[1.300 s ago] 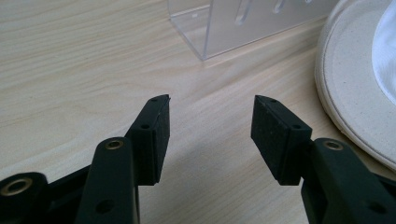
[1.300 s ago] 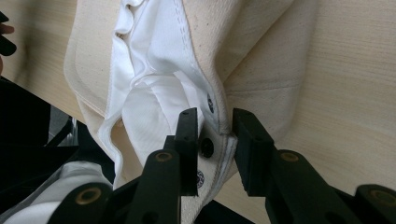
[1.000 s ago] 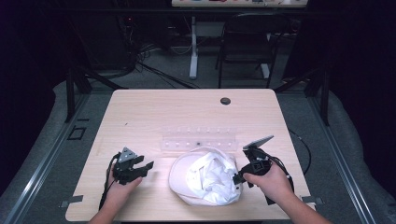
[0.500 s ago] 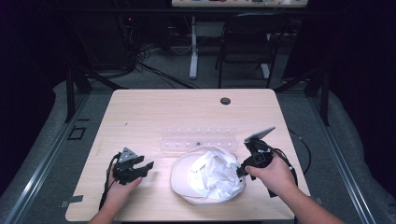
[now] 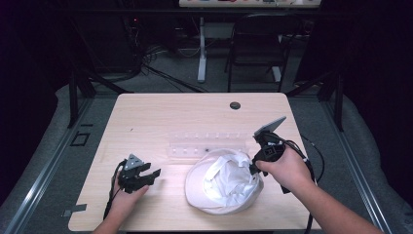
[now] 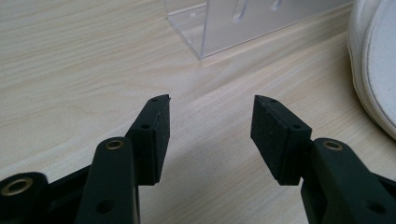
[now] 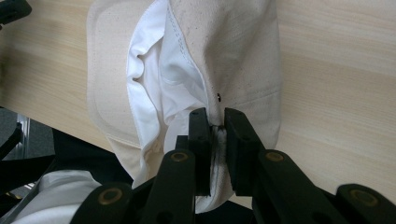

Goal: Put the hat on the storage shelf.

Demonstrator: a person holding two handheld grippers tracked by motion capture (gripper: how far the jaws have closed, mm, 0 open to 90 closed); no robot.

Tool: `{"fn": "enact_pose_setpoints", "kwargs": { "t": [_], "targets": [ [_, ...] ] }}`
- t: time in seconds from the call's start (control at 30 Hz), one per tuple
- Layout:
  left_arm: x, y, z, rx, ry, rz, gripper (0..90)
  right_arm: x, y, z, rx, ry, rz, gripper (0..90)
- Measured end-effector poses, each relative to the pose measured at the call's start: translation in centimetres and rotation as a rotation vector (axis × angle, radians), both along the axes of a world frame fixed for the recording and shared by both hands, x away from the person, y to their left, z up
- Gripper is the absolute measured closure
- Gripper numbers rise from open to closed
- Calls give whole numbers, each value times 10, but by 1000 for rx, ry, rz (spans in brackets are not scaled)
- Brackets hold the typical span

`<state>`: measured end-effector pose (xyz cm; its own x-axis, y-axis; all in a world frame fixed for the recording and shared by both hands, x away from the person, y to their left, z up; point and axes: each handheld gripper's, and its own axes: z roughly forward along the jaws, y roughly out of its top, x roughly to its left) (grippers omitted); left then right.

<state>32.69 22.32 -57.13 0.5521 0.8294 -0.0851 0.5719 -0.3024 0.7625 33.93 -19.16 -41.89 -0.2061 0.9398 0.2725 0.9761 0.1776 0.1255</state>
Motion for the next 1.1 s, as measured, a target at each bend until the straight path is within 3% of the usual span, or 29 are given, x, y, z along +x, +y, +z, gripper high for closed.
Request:
{"fn": "enact_pose_setpoints", "kwargs": {
  "t": [0.03,0.17,0.23,0.37,0.4,0.77,0.87,1.1],
  "targets": [
    [0,0,0,-1,1,0,479,0,2,1,5,-17,-18,820],
    [0,-1,0,5,-5,5,478,3,5,12,-3,-10,0,821],
    [0,0,1,9,10,-12,479,4,8,18,2,-14,-25,822],
    [0,-1,0,6,13,-9,478,6,7,27,-13,-5,-2,823],
    [0,0,0,11,11,-13,478,6,10,30,-6,-24,-33,823],
    [0,-1,0,9,11,-13,478,11,6,51,-2,10,-8,823],
    [0,-1,0,9,11,-13,478,11,5,55,29,-3,-37,824],
    [0,-1,0,8,11,-13,479,14,-5,62,112,27,-55,824]
  ]
}}
